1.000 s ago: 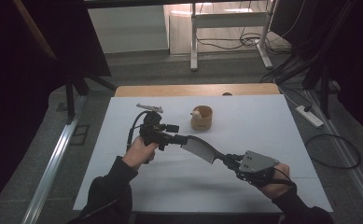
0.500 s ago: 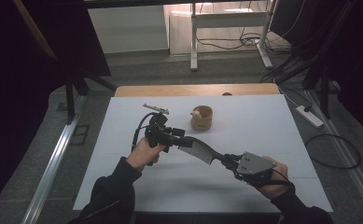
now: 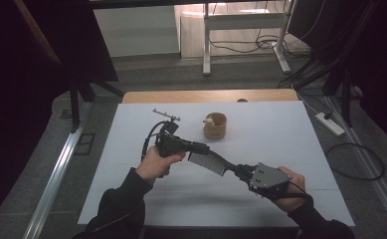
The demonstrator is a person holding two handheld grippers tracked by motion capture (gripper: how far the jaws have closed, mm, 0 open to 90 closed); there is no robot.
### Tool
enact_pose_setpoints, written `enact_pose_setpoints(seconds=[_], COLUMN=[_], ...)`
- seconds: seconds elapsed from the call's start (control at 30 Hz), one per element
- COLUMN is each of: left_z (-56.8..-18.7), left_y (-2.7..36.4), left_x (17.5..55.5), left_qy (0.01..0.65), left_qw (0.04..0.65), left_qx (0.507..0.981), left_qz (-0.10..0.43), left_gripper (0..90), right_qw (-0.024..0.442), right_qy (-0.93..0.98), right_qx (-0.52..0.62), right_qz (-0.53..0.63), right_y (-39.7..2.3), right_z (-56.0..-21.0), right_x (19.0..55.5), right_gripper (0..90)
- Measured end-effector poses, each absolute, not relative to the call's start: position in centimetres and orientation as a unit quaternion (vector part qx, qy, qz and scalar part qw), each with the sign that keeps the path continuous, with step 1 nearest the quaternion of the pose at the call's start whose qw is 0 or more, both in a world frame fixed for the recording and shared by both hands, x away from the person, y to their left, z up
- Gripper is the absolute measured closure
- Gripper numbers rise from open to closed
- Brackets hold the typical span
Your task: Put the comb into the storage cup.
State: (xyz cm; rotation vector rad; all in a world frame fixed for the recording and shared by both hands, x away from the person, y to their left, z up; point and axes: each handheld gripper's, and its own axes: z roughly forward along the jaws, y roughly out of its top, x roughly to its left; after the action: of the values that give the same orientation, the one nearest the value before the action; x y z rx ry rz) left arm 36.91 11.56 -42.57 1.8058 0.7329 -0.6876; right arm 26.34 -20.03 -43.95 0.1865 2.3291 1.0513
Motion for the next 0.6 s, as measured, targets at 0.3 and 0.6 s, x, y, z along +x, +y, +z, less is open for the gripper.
enact_pose_setpoints(seconds=[0.3,0.6], left_z=[-42.71,-43.44], left_y=[11.57,11.70], left_x=[36.92,37.17], left_qy=[0.324,0.348], left_qw=[0.498,0.503], left_qx=[0.751,0.729], left_qz=[-0.288,-0.307], left_gripper=[79.0,83.3], right_qw=[0.289,0.309], right_qy=[0.870,0.870], right_qx=[0.062,0.053], right_qz=[0.394,0.380], right_y=[-19.97,-19.80], right_z=[-43.99,-44.32], right_x=[26.37,26.50], right_gripper=[72.5,72.3])
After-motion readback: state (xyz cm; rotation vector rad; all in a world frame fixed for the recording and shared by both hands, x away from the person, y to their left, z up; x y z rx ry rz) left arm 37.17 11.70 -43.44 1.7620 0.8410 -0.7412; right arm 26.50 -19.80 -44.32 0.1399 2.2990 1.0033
